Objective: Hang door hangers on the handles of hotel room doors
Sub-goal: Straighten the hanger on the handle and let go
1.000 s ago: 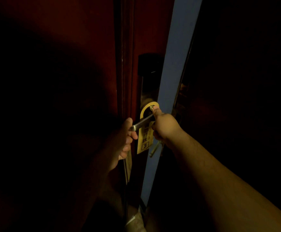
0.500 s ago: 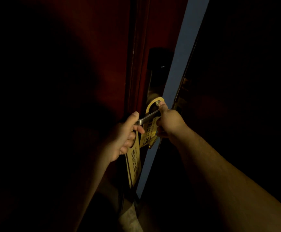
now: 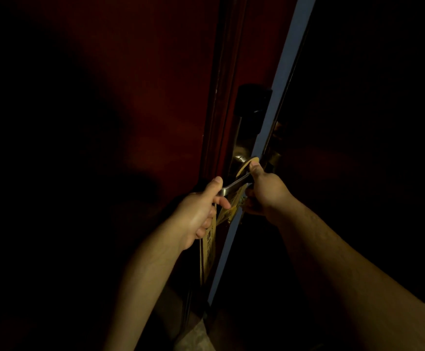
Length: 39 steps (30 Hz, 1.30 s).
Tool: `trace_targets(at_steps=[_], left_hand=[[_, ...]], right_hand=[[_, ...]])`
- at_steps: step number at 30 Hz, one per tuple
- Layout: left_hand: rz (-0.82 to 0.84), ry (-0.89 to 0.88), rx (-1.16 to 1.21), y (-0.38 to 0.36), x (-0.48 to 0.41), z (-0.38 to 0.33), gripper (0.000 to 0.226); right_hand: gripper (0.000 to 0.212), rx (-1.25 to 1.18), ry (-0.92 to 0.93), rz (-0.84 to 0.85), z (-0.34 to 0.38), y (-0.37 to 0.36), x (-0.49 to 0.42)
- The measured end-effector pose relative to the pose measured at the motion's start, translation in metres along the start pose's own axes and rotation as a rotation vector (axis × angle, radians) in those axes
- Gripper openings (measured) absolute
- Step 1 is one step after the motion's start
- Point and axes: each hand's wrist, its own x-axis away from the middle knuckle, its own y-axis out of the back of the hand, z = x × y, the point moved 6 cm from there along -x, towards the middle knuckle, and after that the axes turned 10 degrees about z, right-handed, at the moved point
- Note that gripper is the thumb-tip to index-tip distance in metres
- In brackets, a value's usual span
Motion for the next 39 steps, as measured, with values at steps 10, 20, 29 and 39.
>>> trace_targets(at_steps=[10, 20, 29, 39], left_hand=[[0.022, 0.01, 0.017, -0.006, 0.004, 0.005, 0.06], [0.048, 0.024, 0.003, -0.007, 0.004, 0.004, 0.06], [0.046, -0.017, 0.018, -0.008, -0.004, 0.008, 0.059], [-0.02, -0.022, 0.046, -0.013, 0.006, 0.004, 0.058]], right_hand=[[0.04, -0.088, 0.0, -0.016, -0.001, -0.002, 0.019], [0.047, -0.079, -0.007, -0.056, -0.001, -0.003, 0.025], [0.057, -0.171, 0.002, -0.043, -0.006, -0.003, 0.021], [0.043, -0.168, -0.023, -0.027, -0.011, 0.005, 0.017]])
